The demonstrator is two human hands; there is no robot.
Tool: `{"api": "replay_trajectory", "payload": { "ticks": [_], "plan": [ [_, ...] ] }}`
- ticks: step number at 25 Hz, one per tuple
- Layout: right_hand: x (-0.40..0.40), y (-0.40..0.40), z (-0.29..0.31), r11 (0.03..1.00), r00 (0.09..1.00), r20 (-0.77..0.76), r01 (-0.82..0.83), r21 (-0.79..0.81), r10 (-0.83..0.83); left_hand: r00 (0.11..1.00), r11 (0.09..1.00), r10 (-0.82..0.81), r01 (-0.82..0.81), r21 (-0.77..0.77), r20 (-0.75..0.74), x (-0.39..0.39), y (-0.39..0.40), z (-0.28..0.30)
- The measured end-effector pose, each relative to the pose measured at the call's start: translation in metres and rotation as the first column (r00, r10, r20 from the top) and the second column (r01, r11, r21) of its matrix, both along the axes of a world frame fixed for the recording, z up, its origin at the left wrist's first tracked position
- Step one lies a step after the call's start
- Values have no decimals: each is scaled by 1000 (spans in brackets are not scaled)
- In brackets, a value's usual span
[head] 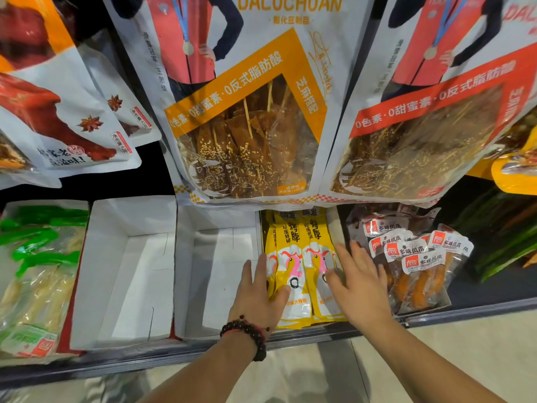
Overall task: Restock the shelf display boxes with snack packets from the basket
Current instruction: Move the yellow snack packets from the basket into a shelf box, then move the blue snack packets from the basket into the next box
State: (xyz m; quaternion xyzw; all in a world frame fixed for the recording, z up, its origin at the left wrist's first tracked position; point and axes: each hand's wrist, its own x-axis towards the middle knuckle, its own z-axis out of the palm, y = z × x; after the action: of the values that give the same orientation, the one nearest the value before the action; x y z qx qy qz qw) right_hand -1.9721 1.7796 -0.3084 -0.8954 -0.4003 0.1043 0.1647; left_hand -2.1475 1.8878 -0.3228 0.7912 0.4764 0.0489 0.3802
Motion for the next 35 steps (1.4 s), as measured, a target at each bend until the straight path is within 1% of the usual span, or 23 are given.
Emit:
{"api": "replay_trajectory", "payload": {
  "ticks": [2, 4, 8, 10, 13, 15, 18, 22, 25, 28, 29, 31, 33, 35],
  "plan": [
    [6, -12, -6, 999, 997, -66, 39, 20, -37, 999, 998, 44, -44, -55, 16, 1, 5, -1],
    [7, -19, -14, 999, 995, -93, 37, 11, -36, 999, 996, 42, -44, -83, -23, 1, 7, -2],
    [5, -26, -18, 1000, 998, -61, 21, -11, -21, 993, 999, 2, -7, -41, -115, -8, 11, 0],
    [1, -24, -10, 999, 1000, -13, 2, -40, -2, 989, 1000, -5, 5, 4, -147, -16, 16, 8],
    [-20, -9, 15, 990, 985, 111, -122, -78, 130, 968, 996, -58, 74, 57, -242, -33, 24, 33],
    [-43, 9, 37, 967, 952, 174, -238, -90, 251, 952, 988, -81, 115, 99, -297, -50, 28, 57],
    [-83, 40, 72, 914, 893, 203, -376, -151, 401, 947, 980, -58, 114, 163, -317, -88, 36, 96],
    [-150, 87, 127, 789, 751, 245, -590, -168, 614, 950, 957, 64, 29, 290, -304, -178, 43, 154],
    [-221, 117, 163, 677, 625, 272, -714, -179, 731, 940, 923, 195, -79, 377, -280, -263, 35, 194],
    [-312, 137, 193, 545, 491, 281, -822, -162, 824, 903, 847, 352, -195, 494, -247, -361, 16, 230],
    [-345, 140, 203, 498, 450, 272, -854, -147, 851, 875, 822, 415, -243, 515, -250, -397, 8, 239],
    [-408, 144, 217, 408, 369, 259, -906, -116, 893, 796, 790, 535, -352, 503, -282, -467, -7, 246],
    [-458, 142, 224, 332, 295, 283, -939, -90, 912, 697, 759, 632, -468, 452, -340, -523, -22, 241],
    [-490, 140, 222, 276, 244, 301, -959, -67, 922, 604, 747, 664, -553, 368, -440, -562, -30, 226]
  ]
}}
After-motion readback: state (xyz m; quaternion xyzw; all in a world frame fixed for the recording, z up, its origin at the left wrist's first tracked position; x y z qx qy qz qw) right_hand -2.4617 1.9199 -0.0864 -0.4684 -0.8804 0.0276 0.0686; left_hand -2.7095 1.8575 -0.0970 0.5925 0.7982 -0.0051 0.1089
